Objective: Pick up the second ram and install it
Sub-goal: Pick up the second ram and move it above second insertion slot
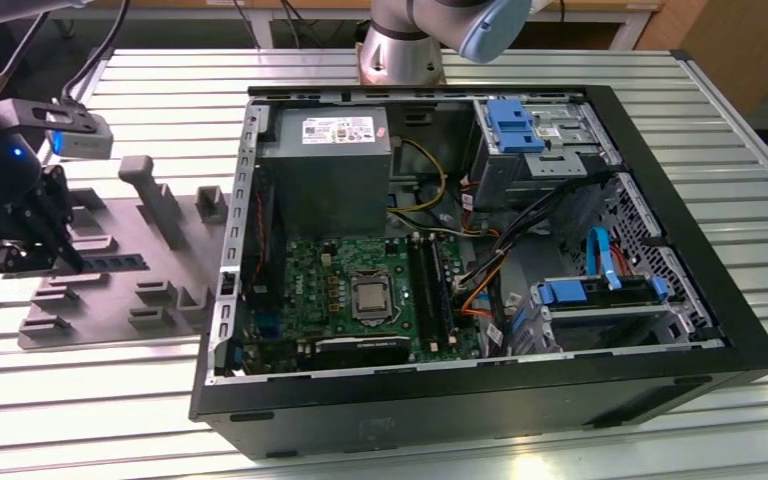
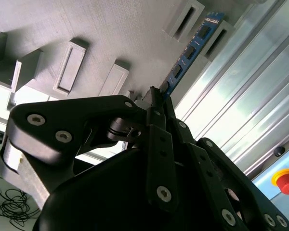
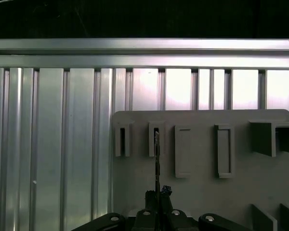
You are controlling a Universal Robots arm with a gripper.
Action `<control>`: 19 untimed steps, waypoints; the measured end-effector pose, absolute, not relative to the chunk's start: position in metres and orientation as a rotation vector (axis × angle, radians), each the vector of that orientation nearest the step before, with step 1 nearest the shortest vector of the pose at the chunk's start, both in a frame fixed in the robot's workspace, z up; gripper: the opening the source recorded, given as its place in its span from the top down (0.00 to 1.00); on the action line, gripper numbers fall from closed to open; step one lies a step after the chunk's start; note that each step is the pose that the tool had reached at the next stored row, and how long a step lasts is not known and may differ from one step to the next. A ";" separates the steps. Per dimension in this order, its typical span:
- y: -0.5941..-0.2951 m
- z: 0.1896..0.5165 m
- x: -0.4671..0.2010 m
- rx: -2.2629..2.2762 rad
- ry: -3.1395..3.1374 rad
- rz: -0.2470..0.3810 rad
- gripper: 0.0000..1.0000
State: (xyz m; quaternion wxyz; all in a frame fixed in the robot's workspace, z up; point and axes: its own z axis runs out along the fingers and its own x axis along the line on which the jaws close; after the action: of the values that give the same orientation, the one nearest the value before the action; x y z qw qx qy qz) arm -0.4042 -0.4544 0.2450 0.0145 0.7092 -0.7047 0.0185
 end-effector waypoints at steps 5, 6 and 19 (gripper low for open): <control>-0.454 0.246 -0.404 2.208 -2.194 0.058 0.86; -0.454 0.247 -0.404 2.208 -2.194 0.058 0.86; -0.454 0.249 -0.404 2.208 -2.194 0.058 0.86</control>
State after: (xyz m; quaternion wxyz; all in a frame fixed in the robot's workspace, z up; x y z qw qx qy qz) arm -0.4042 -0.4544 0.2492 0.0145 0.7092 -0.7047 0.0185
